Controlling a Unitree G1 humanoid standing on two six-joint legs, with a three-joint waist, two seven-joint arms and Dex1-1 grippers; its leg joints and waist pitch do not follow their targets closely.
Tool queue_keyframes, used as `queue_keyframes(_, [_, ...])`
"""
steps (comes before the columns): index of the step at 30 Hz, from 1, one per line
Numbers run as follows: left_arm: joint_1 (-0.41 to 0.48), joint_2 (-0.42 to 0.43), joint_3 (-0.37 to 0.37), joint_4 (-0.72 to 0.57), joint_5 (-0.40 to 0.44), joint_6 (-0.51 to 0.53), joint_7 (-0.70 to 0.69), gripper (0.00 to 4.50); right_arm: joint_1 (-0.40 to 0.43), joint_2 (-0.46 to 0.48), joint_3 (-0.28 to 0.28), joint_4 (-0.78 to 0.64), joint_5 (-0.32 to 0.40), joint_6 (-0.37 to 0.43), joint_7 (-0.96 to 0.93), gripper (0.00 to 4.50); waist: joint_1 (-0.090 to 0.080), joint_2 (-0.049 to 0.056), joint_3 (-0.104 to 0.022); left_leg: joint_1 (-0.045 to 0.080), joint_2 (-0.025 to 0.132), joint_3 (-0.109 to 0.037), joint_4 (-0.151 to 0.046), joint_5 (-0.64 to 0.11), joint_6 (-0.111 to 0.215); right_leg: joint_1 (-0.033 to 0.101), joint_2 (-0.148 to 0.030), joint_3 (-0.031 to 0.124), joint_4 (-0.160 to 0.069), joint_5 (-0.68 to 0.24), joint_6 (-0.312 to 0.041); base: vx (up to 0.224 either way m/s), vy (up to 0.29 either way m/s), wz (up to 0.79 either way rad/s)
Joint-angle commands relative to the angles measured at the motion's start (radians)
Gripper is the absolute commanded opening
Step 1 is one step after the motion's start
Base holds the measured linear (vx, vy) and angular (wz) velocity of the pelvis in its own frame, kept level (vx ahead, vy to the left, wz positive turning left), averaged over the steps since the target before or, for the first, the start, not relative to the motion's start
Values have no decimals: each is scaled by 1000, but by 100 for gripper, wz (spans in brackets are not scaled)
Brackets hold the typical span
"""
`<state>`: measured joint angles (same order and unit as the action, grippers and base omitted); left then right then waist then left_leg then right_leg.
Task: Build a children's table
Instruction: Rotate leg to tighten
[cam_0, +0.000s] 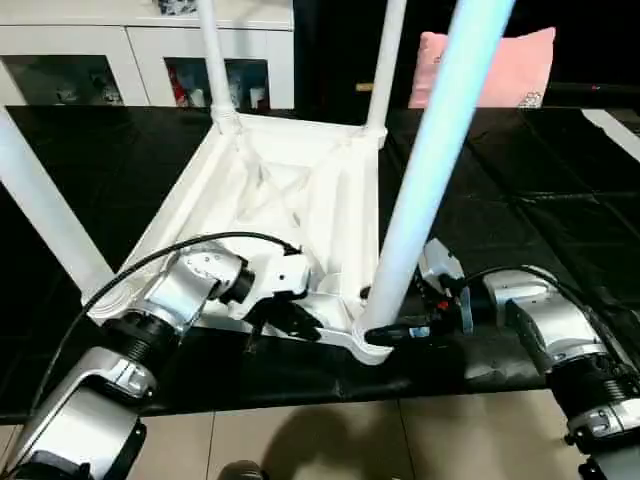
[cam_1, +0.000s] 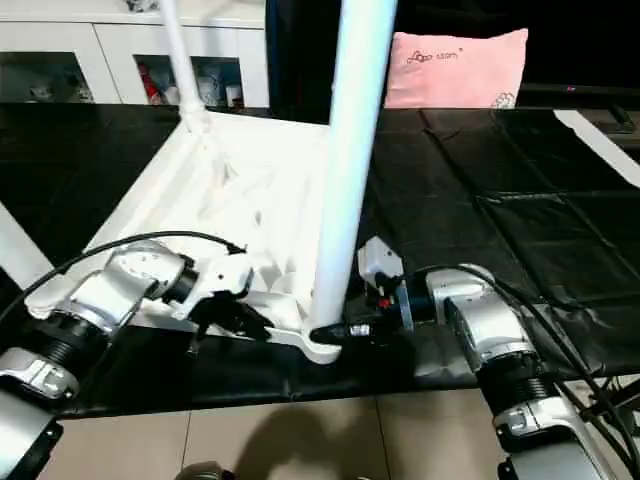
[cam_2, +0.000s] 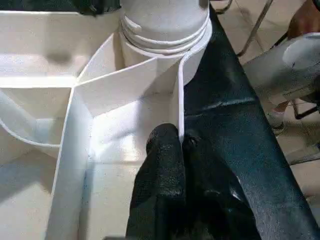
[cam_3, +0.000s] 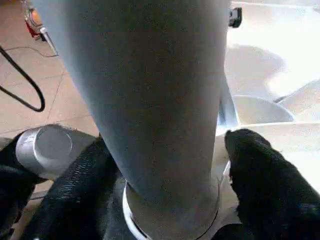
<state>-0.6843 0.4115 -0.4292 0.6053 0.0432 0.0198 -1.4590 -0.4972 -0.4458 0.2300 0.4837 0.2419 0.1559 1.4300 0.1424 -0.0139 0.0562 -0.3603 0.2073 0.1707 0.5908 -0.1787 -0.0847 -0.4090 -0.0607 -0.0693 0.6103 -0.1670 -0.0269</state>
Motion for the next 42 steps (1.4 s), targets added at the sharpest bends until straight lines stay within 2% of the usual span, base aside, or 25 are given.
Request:
queue_keyframes(1, [-24,-13,-25,-27,6,-19,-39,0,-21,-8,7,5,-4,-19,17,303,-11,-2,-70,9,26,1,-64,-193,38,55,-76,45,-77,-282,-180,0,0,0])
queue_keyframes(6, [-22,-14,-24,-25,8,-22,-35,0,-24,-6,11,15,-7,-29,21,274,-10,-3,-70,9,27,1,-64,-191,42,54,-75,45,-77,-280,-181,0,0,0])
queue_keyframes(7, [-20,-15,-24,-26,9,-23,-32,0,-25,-2,13,21,-10,-36,26,252,-11,-3,-71,9,27,1,-64,-188,42,54,-75,45,-76,-279,-181,0,0,0])
queue_keyframes(13, [-17,-15,-17,-22,8,-18,-12,0,-14,0,17,11,-10,-30,40,208,-11,-4,-69,9,26,1,-64,-194,42,54,-75,45,-78,-297,-175,0,0,0])
queue_keyframes(15, [-15,-17,-7,-19,5,-3,8,0,0,-1,12,-7,7,-7,42,206,-11,-5,-70,9,26,1,-64,-192,42,54,-75,46,-78,-299,-172,0,0,0])
queue_keyframes(18, [-6,-27,38,-15,-13,63,77,0,38,1,-5,-59,45,71,17,202,-9,-2,-68,11,26,2,-65,-195,41,54,-73,47,-79,-299,-172,0,0,0])
queue_keyframes(21, [-3,-37,69,-16,-28,105,123,0,57,13,-14,-75,47,106,-33,202,-8,-3,-68,11,26,0,-65,-205,38,54,-75,45,-82,-322,-169,0,0,0])
queue_keyframes(22, [-2,-44,88,-21,-33,131,158,0,63,36,-22,-68,32,112,-99,202,-14,0,-65,10,25,-2,-69,-222,25,53,-75,45,-84,-350,-159,0,0,0])
queue_keyframes(24, [-2,-44,88,-21,-33,131,158,0,63,36,-22,-68,32,112,-99,202,-18,-3,-64,11,21,-4,-70,-243,19,55,-77,42,-92,-398,-143,0,0,0])
queue_keyframes(25, [1,-57,109,-36,-38,173,208,0,66,77,-36,-49,13,116,-195,202,-23,-5,-63,11,21,-2,-70,-244,15,53,-77,45,-92,-411,-136,0,0,0])
queue_keyframes(26, [1,-57,109,-36,-38,173,208,0,66,77,-36,-49,13,116,-195,202,-31,-4,-61,11,19,-6,-73,-256,10,54,-77,41,-96,-440,-129,0,0,0])
queue_keyframes(28, [4,-113,150,-76,-41,279,337,0,42,195,-72,23,-19,146,-420,202,-42,-3,-62,8,20,-8,-74,-252,-1,54,-78,42,-91,-437,-129,0,0,0])
queue_keyframes(29, [0,-152,165,-92,-37,332,403,0,16,258,-89,67,-34,167,-532,202,-59,-2,-58,7,17,-12,-76,-275,-13,52,-78,36,-95,-478,-127,0,0,0])
queue_keyframes(30, [-4,-178,174,-99,-34,365,445,0,-4,298,-101,97,-44,183,-603,202,-78,-2,-58,0,12,-17,-76,-281,-25,60,-77,28,-97,-521,-110,0,0,0])
queue_keyframes(31, [-14,-209,184,-97,-31,389,493,0,-29,337,-111,130,-51,192,-668,202,-91,-4,-60,-1,10,-18,-75,-277,-22,60,-79,27,-104,-536,-95,0,0,0])
queue_keyframes(33, [-20,-229,190,-92,-30,399,523,0,-45,359,-116,151,-53,194,-703,202,-104,-4,-58,4,8,-15,-71,-287,-10,52,-76,29,-111,-545,-95,0,0,0])
queue_keyframes(34, [-22,-233,192,-91,-30,400,530,0,-49,363,-117,155,-54,194,-710,202,-106,-5,-59,7,4,-10,-65,-276,14,50,-75,32,-117,-544,-97,0,0,0])
queue_keyframes(35, [-48,-284,211,-62,-29,405,614,0,-93,414,-132,212,-55,189,-796,202,-106,-8,-61,6,5,-9,-64,-269,19,50,-74,33,-115,-532,-100,0,0,0])
queue_keyframes(36, [-64,-312,221,-45,-27,405,662,0,-119,444,-145,242,-53,188,-847,202,-112,-6,-59,7,4,-8,-64,-263,17,45,-71,32,-113,-526,-112,0,0,0])
queue_keyframes(37, [-76,-331,228,-33,-26,405,695,0,-136,465,-154,263,-51,188,-883,202,-109,-3,-59,15,3,-7,-61,-273,16,41,-70,31,-116,-534,-112,0,0,0])
queue_keyframes(38, [-88,-345,229,-16,-18,394,727,0,-153,482,-162,282,-52,189,-917,202,-107,-6,-60,15,4,-7,-62,-273,19,42,-72,31,-118,-530,-110,0,0,0])
queue_keyframes(41, [-102,-348,222,0,0,384,749,0,-168,499,-175,296,-65,184,-951,202,-99,-2,-64,10,12,-7,-69,-251,24,48,-69,38,-100,-393,-140,0,0,0])
queue_keyframes(42, [-102,-348,222,0,1,386,751,0,-168,501,-177,296,-67,184,-952,202,-99,-2,-64,10,12,-7,-69,-251,24,48,-69,38,-100,-393,-140,0,0,0])
